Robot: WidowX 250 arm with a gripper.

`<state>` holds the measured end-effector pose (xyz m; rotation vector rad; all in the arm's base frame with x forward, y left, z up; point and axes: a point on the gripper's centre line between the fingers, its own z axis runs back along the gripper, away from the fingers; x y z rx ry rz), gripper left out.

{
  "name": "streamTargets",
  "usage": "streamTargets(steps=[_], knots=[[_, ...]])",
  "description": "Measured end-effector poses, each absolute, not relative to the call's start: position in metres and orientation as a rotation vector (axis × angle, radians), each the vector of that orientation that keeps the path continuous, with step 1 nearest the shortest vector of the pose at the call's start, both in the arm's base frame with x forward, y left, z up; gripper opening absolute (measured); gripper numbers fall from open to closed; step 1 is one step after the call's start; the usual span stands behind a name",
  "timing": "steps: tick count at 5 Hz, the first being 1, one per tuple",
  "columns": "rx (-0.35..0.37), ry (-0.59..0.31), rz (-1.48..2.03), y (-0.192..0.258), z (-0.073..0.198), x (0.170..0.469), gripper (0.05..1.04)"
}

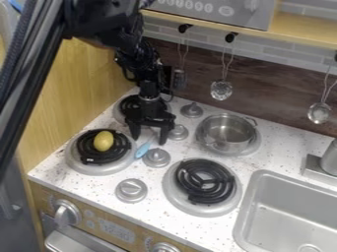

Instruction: Take the spoon and put it on the right lower burner

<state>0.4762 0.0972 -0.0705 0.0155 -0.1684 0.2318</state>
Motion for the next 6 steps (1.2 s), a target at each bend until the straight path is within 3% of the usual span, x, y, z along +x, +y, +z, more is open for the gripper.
streamTargets(steps=[1,3,4,6], knots=[[0.028,-0.153,0.221,0.097,-0.074,0.477,0.945],[0.035,-0.151,0.194,0.094,-0.072,0.473,0.348],[0.035,-0.157,0.190,0.089,-0.069,0.469,0.161],[0.031,-0.271,0.145,0.059,-0.011,0.456,0.102]])
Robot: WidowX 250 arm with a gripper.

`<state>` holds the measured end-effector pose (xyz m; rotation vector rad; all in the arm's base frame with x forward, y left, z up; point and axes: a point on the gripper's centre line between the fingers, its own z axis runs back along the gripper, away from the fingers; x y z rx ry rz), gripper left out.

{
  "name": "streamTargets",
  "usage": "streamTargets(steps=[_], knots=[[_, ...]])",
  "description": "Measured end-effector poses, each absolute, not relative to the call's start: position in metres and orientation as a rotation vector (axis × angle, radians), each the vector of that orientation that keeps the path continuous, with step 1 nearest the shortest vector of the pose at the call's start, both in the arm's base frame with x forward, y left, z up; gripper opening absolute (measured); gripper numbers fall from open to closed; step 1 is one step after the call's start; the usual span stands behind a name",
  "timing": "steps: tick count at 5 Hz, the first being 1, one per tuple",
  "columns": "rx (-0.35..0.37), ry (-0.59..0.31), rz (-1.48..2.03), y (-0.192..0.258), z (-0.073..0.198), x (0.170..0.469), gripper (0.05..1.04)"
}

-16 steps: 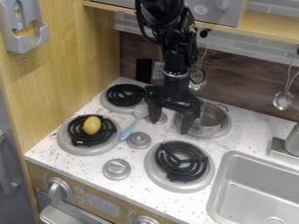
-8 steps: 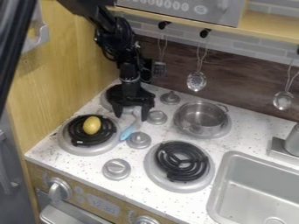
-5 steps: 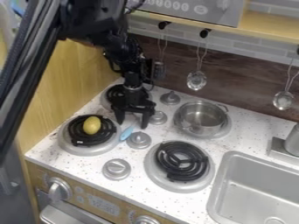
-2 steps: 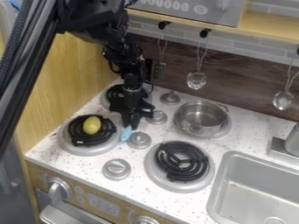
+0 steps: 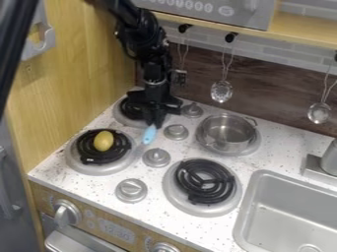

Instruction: Take the spoon and put it on the right lower burner

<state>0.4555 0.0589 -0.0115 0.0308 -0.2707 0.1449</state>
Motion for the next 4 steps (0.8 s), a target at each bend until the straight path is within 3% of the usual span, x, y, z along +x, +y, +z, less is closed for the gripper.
streamTargets(steps=[1,2,4], knots=[[0.006,-0.265,0.064,0.020,-0.008,0.438,0.102],[-0.009,-0.218,0.026,-0.005,-0.022,0.418,0.102],[-0.021,-0.171,-0.027,-0.041,-0.043,0.406,0.102]])
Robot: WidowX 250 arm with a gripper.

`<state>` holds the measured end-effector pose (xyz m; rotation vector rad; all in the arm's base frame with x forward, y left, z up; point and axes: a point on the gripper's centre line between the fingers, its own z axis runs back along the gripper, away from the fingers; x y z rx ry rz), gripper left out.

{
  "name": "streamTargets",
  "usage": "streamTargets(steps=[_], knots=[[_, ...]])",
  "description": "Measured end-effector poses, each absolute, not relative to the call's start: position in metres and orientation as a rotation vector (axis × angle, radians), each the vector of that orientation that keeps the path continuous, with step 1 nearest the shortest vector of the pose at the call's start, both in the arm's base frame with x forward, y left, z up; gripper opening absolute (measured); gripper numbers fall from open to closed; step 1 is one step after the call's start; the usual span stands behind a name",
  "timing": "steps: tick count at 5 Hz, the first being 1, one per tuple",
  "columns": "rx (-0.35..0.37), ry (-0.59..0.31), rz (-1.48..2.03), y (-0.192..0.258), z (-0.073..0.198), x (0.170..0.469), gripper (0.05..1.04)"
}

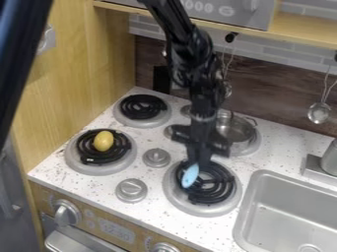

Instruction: Take the spoon and put it on the right lower burner

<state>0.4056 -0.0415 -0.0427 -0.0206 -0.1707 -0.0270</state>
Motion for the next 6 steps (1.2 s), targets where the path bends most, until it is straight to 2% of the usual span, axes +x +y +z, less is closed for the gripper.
streamTargets(steps=[1,2,3,5,6], knots=[[-0.029,-0.141,-0.015,-0.047,-0.058,0.401,0.102],[-0.043,-0.151,-0.006,-0.052,-0.061,0.405,0.142],[-0.040,-0.151,0.009,-0.051,-0.062,0.403,0.350],[-0.034,-0.166,0.023,-0.049,-0.017,0.401,0.930],[-0.042,-0.150,0.012,-0.050,-0.016,0.398,1.014]])
